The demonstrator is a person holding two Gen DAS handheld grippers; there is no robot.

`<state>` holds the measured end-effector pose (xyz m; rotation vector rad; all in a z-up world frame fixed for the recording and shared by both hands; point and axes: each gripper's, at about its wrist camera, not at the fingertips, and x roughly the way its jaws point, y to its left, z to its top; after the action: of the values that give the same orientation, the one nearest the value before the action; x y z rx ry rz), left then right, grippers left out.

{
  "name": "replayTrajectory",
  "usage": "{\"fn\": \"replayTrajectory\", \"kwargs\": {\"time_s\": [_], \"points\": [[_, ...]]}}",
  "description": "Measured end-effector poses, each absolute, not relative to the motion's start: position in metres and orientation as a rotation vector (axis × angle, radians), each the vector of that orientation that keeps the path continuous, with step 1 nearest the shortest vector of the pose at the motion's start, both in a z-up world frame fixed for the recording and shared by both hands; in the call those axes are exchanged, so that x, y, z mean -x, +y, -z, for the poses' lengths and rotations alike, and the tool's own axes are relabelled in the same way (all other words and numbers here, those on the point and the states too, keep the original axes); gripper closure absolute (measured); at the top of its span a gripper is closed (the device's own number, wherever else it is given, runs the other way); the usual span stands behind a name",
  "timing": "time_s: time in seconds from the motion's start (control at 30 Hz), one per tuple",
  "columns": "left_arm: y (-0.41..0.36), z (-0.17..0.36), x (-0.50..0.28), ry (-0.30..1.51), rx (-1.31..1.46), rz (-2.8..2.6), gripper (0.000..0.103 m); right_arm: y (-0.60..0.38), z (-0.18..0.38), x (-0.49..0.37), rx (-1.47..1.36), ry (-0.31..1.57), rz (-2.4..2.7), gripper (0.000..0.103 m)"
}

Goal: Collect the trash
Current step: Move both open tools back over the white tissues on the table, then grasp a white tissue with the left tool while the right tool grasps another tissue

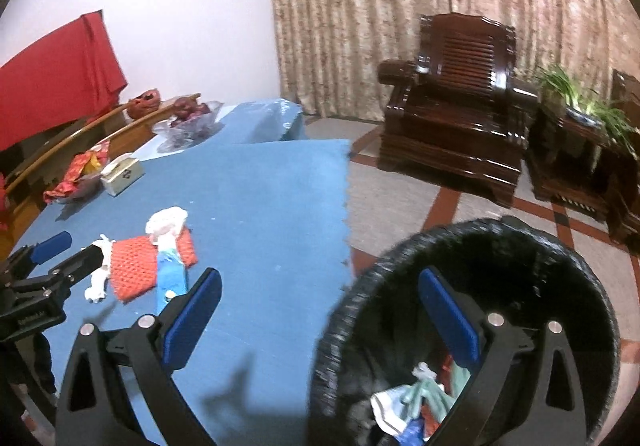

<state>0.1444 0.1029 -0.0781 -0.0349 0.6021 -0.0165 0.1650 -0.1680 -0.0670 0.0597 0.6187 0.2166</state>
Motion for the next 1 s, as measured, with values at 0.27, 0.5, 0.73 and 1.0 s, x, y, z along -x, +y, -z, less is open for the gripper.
{"fn": "replayTrajectory", "kwargs": {"time_s": [0.27,0.5,0.73,1.0], "points": [[0.15,0.087,-0.146,0.61,0.046,-0.092,0.011,-0.119,0.075,-0.184,-0.026,0.627,-0.288,0.006],[0.195,0.105,-0.165,0.633,0.064,-0.182,0.011,-0.086,0.086,-0.201,-0.003,0.648,-0.331,0.006],[0.214,0.13,-0.185,0.686,0.089,-0.206,0.011,-0.056,0.103,-0.221,0.023,0.685,-0.368,0.006],[0.226,0.151,-0.203,0.74,0.114,-0.22,0.011,-0.033,0.108,-0.237,0.068,0.672,-0.36,0.006]]}}
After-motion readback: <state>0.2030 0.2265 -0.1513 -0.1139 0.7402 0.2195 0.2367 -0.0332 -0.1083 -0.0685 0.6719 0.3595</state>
